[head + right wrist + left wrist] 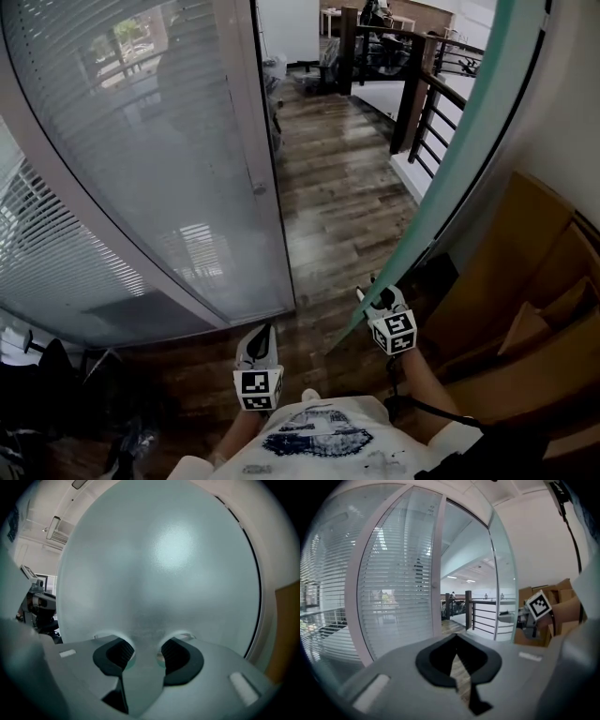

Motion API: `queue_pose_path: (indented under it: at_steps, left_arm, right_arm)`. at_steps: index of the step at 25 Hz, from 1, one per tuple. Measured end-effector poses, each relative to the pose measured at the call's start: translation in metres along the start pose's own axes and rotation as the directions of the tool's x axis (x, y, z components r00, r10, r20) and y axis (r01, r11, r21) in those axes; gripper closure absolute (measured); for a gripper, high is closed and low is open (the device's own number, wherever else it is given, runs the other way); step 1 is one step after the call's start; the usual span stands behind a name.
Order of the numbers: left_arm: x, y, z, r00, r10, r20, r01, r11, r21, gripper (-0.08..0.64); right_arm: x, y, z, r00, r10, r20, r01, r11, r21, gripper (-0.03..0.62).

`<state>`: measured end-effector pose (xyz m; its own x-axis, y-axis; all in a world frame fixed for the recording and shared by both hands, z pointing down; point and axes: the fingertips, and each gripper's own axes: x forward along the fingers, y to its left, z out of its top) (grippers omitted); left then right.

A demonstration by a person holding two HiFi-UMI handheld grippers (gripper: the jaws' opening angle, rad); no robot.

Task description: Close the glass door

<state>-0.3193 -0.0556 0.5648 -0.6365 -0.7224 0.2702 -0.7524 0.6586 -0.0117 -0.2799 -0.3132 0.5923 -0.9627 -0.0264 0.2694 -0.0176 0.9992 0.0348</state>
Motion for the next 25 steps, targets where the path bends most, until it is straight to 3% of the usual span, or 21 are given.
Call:
queue_pose_path:
  at_steps: [25]
  left_arm:
    - [-0.047, 0.071, -0.014, 0.984, 0.175, -0.036, -0.177, 0.979, -0.099, 0.557]
  right_arm:
    - [0.088, -0.001, 0.022, 0.994, -0.089, -0.057, 0.089, 0.996, 0.0, 0.422]
